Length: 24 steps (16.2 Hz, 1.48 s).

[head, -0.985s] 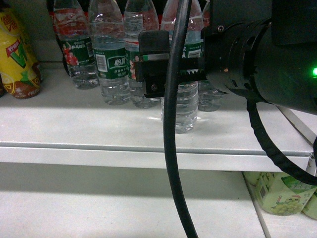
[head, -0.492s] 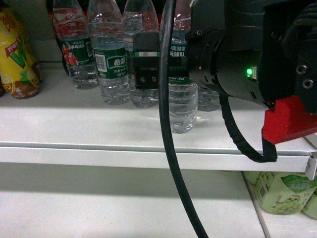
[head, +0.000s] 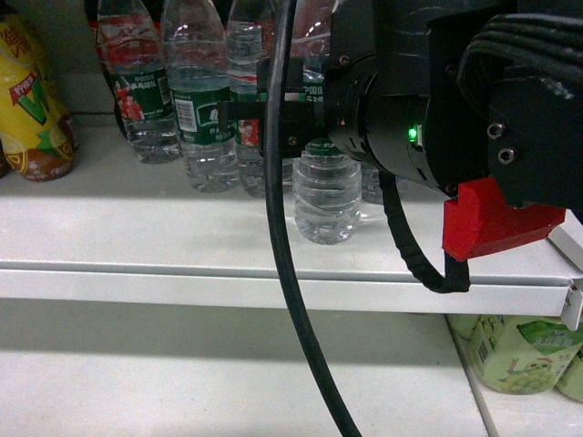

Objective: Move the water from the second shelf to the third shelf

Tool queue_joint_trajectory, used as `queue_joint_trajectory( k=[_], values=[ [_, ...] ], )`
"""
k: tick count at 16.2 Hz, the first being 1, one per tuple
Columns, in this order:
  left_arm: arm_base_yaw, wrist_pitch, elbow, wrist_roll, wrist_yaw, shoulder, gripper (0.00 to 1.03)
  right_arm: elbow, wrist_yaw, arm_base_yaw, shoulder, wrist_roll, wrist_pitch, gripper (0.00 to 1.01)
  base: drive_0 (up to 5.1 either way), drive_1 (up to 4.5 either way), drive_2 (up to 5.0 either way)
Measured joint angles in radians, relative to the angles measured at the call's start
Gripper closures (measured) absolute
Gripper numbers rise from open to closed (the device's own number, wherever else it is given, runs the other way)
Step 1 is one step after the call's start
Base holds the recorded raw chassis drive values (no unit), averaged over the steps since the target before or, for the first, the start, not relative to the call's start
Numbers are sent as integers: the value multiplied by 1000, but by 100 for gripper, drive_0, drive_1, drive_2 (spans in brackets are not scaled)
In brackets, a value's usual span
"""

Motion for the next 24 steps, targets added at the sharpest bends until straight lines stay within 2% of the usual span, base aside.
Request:
queue_joint_trajectory(
  k=[1, 3, 7, 9, 10, 13, 16, 20, 24],
  values=[
    [0, 0, 0, 0, 0, 0, 5, -2, 6, 5, 0, 2, -1, 50, 0, 0, 0],
    [0, 0, 0, 0, 0, 0, 5, -16, 3, 10, -17, 10, -1, 59, 0, 0, 0],
    [0, 0, 0, 0, 0, 0, 5, -109, -47, 18, -121, 20, -37, 60, 0, 0, 0],
    [0, 0, 0, 0, 0, 0, 5, -182, -84, -7, -209, 19, -71, 61, 0, 0, 0],
    [0, 0, 0, 0, 0, 0, 5, -222, -95, -32, -262, 13, -77, 61, 0, 0, 0],
    [0, 0, 0, 0, 0, 0, 5, -338, -113, -133, -435, -38, -115, 61, 0, 0, 0],
    [0, 0, 0, 0, 0, 0, 5, -454, -149, -225, -588, -62, -176, 61, 0, 0, 0],
    [0, 0, 0, 0, 0, 0, 5, -563, -238, -338, -835, -72, -322, 61, 0, 0, 0],
    [0, 0, 0, 0, 0, 0, 5, -615, -342, -479, -1099, -75, -527, 61, 0, 0, 0]
  ],
)
